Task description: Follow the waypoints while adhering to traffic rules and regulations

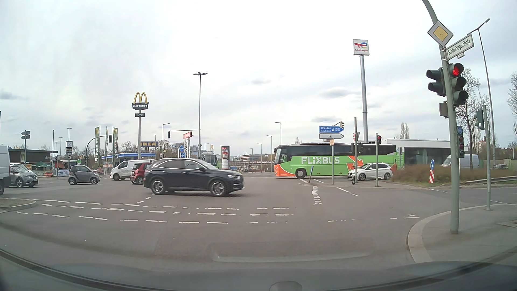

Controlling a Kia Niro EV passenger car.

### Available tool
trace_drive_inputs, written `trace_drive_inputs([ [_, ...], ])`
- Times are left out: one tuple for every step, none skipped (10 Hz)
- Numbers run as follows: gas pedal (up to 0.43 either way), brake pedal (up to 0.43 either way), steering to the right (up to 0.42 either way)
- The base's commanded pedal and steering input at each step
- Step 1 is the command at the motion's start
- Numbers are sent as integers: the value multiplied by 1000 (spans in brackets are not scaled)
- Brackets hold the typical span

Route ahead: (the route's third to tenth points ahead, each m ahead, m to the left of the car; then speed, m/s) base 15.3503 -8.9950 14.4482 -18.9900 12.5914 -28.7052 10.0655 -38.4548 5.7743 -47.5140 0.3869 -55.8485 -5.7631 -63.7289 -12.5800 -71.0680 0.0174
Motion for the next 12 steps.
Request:
trace_drive_inputs([
  [0, 421, -17],
  [0, 415, -17],
  [0, 415, -17],
  [0, 415, -17],
  [0, 409, -17],
  [0, 409, -17],
  [0, 415, -17],
  [0, 409, -17],
  [0, 409, -17],
  [0, 409, -17],
  [0, 409, -17],
  [0, 415, -17],
])
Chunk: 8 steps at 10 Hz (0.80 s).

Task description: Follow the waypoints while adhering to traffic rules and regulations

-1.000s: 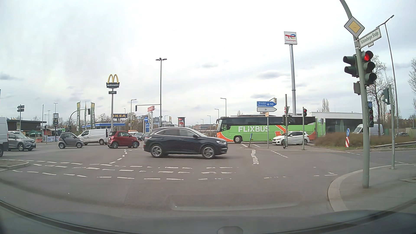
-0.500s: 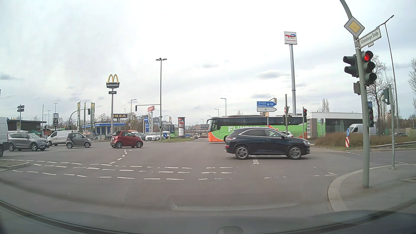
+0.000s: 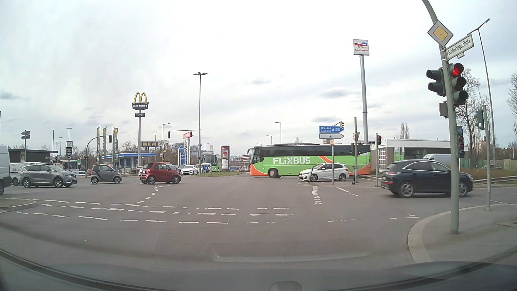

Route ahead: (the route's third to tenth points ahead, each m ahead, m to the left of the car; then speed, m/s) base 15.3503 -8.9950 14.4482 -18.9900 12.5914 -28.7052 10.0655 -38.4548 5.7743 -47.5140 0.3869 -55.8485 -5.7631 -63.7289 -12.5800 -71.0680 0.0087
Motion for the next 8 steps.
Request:
trace_drive_inputs([
  [0, 409, -17],
  [0, 409, -17],
  [0, 409, -17],
  [0, 409, -17],
  [0, 409, -17],
  [0, 409, -17],
  [0, 409, -17],
  [0, 409, -17],
])
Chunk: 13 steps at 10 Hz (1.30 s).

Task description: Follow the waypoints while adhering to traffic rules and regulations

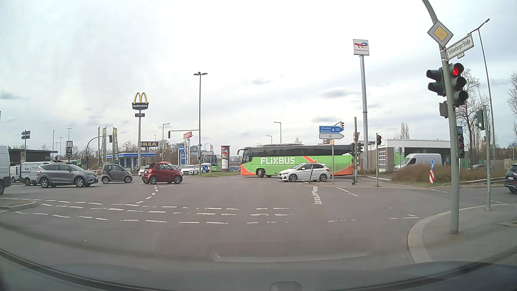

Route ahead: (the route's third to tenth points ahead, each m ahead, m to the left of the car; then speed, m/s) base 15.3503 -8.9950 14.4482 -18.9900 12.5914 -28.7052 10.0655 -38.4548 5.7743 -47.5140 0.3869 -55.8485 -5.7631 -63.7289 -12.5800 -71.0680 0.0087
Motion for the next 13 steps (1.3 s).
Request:
trace_drive_inputs([
  [0, 409, -17],
  [0, 409, -17],
  [0, 409, -17],
  [0, 409, -17],
  [0, 409, -16],
  [0, 409, -17],
  [0, 409, -17],
  [0, 409, -17],
  [0, 409, -16],
  [0, 409, -17],
  [0, 409, -17],
  [0, 409, -17],
  [0, 409, -17],
])
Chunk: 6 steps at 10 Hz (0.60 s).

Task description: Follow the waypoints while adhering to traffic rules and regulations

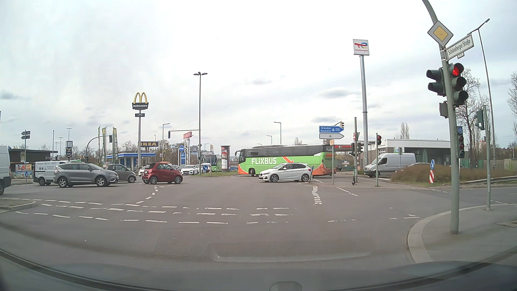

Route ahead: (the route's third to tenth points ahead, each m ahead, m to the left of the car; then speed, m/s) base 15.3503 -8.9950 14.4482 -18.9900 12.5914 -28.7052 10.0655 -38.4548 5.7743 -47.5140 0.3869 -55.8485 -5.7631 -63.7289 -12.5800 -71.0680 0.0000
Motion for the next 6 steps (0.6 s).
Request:
trace_drive_inputs([
  [0, 409, -17],
  [0, 409, -17],
  [0, 409, -17],
  [0, 409, -17],
  [0, 409, -17],
  [0, 409, -17],
])
